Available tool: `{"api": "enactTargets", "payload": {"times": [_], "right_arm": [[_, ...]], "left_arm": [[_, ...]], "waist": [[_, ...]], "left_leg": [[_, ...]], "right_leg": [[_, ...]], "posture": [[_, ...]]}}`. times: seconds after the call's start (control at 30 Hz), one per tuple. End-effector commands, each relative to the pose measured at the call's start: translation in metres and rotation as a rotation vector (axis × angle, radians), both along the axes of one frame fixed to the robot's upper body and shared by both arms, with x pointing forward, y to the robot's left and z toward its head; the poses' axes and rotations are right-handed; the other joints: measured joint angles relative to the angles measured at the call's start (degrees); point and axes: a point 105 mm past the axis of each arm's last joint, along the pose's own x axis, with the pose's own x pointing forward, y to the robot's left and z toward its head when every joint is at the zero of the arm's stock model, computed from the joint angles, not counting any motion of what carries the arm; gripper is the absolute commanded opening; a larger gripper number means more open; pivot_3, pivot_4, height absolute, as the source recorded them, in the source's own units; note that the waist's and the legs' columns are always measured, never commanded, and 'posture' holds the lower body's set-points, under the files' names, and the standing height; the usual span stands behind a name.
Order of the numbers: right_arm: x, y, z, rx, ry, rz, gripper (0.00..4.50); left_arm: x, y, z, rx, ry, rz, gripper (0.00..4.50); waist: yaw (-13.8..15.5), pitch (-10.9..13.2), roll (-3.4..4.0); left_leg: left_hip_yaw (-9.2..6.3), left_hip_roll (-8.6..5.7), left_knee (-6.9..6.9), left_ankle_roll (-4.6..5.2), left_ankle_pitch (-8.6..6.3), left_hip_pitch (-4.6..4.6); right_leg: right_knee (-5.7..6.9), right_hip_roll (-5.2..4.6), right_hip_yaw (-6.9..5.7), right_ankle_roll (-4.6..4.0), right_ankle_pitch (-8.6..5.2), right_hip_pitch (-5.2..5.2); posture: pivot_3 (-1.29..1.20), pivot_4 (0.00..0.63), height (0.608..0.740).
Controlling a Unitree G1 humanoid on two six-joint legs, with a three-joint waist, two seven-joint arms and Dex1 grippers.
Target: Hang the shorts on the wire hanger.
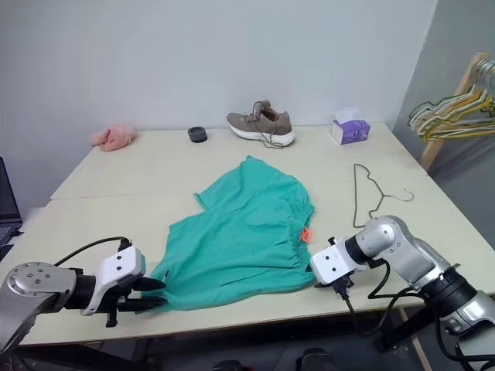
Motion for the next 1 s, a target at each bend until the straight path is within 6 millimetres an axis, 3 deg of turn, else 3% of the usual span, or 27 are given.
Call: {"api": "enactTargets", "payload": {"times": [0.03,0.13,0.2,0.37,0.47,0.6,0.7,0.77,1.0], "right_arm": [[-0.007,0.005,0.026,0.095,0.057,-0.037,3.19],[-0.005,0.012,0.046,0.234,0.121,-0.14,4.25],[0.002,0.012,0.056,0.318,0.137,-0.229,4.5],[0.031,-0.003,0.078,0.537,0.119,-0.513,4.5],[0.063,-0.026,0.086,0.703,0.019,-0.805,4.5],[0.104,-0.077,0.069,0.765,-0.13,-1.302,4.5],[0.123,-0.106,0.047,0.725,-0.21,-1.572,4.5],[0.131,-0.117,0.035,0.674,-0.266,-1.652,4.5],[0.149,-0.121,-0.001,0.567,-0.206,-1.72,4.5]], "left_arm": [[0.001,0.004,0.015,0.014,-0.026,-0.007,2.88],[0.01,0.005,0.024,0.002,-0.099,0.016,3.82],[0.021,-0.001,0.033,-0.046,-0.179,0.033,4.47],[0.039,-0.031,0.058,-0.271,-0.299,0.075,4.49],[0.046,-0.043,0.069,-0.353,-0.329,0.087,4.49],[0.059,-0.047,0.072,-0.362,-0.353,0.074,4.49],[0.068,-0.052,0.073,-0.363,-0.365,0.045,4.49],[0.073,-0.057,0.074,-0.365,-0.374,0.023,4.49],[0.079,-0.072,0.075,-0.381,-0.379,-0.058,4.49]], "waist": [[-0.09,0.01,-0.01],[-0.08,0.01,-0.02],[-0.05,0.01,-0.02],[0.39,-0.01,-0.05],[0.38,-0.07,-0.15],[-0.13,-0.12,-0.19],[-0.53,-0.14,-0.15],[-0.87,-0.13,-0.13],[-3.68,-0.12,-0.13]], "left_leg": [[0.0,0.01,0.0,0.0,0.0,0.0],[-0.03,0.03,0.0,-0.01,-0.01,0.0],[-0.05,0.04,-0.01,-0.01,-0.01,0.01],[-0.04,0.02,0.02,-0.03,-0.02,-0.05],[-0.03,0.02,0.04,-0.03,-0.01,-0.24],[0.06,-0.01,0.03,-0.04,-0.02,-0.3],[0.13,-0.03,0.04,-0.04,-0.01,-0.3],[0.21,-0.03,0.03,-0.03,-0.01,-0.32],[0.31,-0.04,0.02,-0.02,-0.01,-0.46]], "right_leg": [[0.0,0.0,0.0,0.0,0.0,0.0],[0.01,0.0,-0.02,-0.01,-0.01,0.0],[0.0,0.01,-0.04,-0.01,-0.01,0.0],[-0.2,-0.01,-0.03,0.12,0.07,0.05],[-0.34,0.0,-0.01,0.18,0.16,-0.02],[-0.37,0.01,0.11,0.19,0.19,-0.09],[-0.37,0.1,0.17,0.15,0.22,-0.11],[-0.37,0.18,0.23,0.14,0.25,-0.16],[-0.47,0.22,0.33,0.23,0.3,-0.25]], "posture": [[-0.06,0.0,0.74],[-0.07,0.0,0.74],[-0.07,0.0,0.74],[-0.08,0.0,0.74],[-0.1,0.0,0.74],[-0.13,0.0,0.74],[-0.14,0.0,0.74],[-0.15,0.0,0.74],[-0.15,0.0,0.74]]}}
